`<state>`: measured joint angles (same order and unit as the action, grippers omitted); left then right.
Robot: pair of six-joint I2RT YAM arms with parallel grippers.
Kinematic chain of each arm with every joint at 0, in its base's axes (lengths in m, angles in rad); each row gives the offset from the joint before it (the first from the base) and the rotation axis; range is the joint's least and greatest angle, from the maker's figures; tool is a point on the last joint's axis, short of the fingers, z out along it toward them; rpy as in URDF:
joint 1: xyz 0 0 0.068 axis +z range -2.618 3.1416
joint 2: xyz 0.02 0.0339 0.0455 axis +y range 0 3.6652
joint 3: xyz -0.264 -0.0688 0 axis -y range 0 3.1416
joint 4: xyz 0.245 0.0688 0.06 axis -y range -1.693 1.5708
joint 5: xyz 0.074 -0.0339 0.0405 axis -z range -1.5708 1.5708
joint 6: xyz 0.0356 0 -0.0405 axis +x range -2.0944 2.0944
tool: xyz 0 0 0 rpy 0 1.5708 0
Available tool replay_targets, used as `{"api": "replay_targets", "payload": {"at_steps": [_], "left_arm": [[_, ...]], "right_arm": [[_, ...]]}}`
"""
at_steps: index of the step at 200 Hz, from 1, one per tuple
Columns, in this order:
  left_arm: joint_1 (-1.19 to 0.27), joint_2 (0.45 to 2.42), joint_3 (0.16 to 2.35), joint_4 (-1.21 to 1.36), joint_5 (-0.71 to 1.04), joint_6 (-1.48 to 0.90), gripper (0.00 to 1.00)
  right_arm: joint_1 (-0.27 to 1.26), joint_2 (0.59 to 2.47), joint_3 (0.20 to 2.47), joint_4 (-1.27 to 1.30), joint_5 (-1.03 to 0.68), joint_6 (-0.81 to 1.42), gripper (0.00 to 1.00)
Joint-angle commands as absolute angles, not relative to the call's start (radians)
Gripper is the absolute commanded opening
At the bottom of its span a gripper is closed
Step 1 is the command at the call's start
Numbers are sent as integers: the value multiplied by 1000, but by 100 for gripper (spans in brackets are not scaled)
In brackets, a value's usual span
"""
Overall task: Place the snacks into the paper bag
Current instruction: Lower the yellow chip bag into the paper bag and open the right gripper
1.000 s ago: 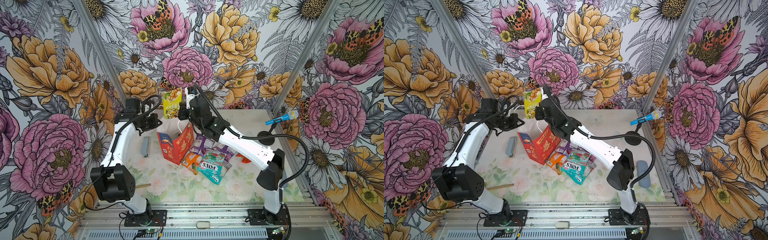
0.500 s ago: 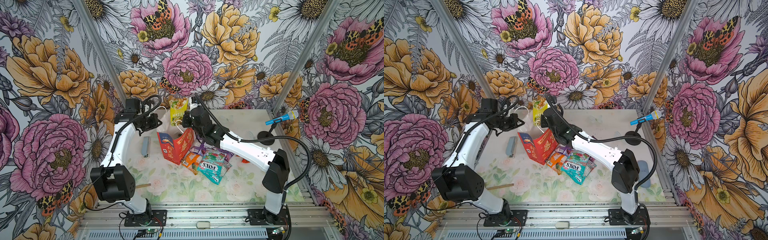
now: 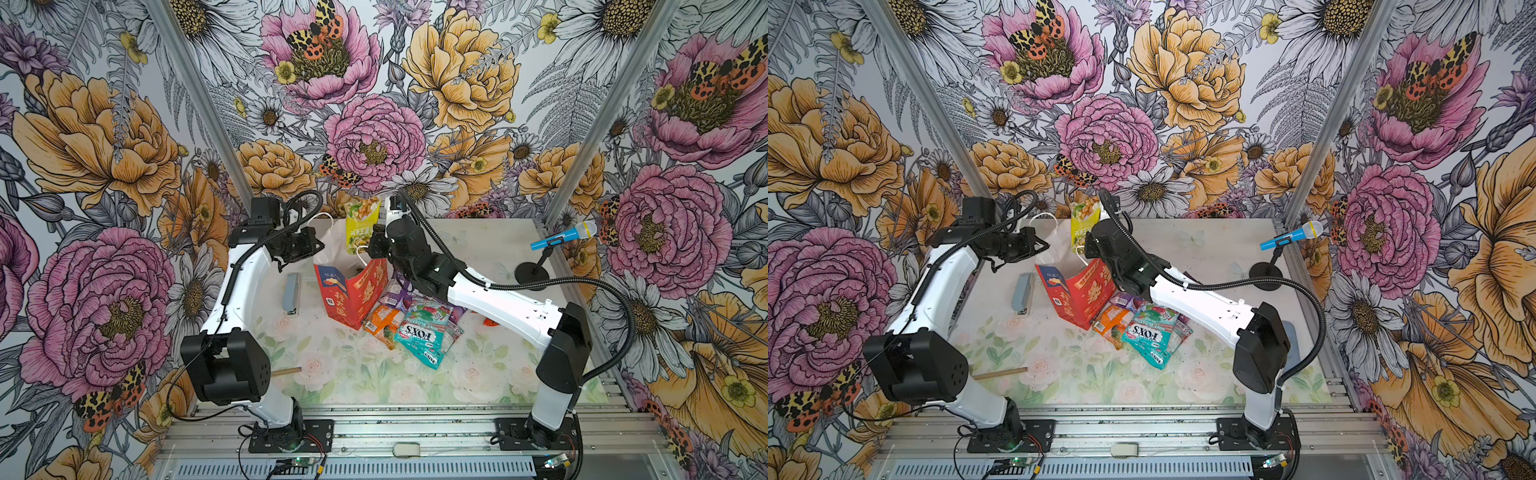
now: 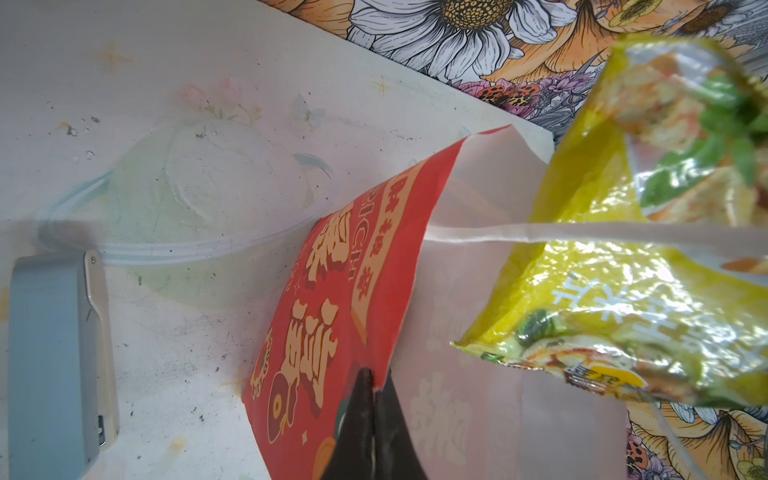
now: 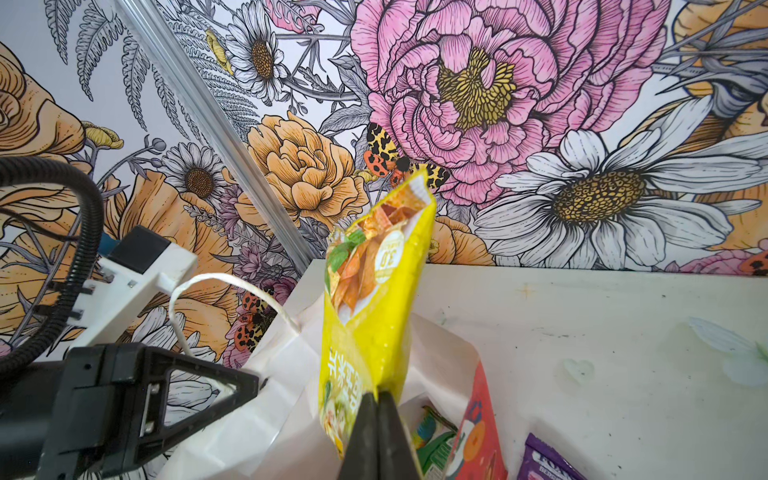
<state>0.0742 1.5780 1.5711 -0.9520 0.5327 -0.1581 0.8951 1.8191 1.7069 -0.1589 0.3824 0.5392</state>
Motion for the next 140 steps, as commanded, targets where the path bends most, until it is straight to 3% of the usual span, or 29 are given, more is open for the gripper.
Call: {"api": "replay_targets", "payload": {"at_steps": [1, 140], "left_arm": [[75, 1550, 1555, -942, 545, -163, 0], [77, 1548, 1555, -939, 551, -166, 0]], "right_arm": [[907, 1800, 1706, -132, 354, 571, 0], [908, 1892, 1787, -111, 295, 633, 0]]}}
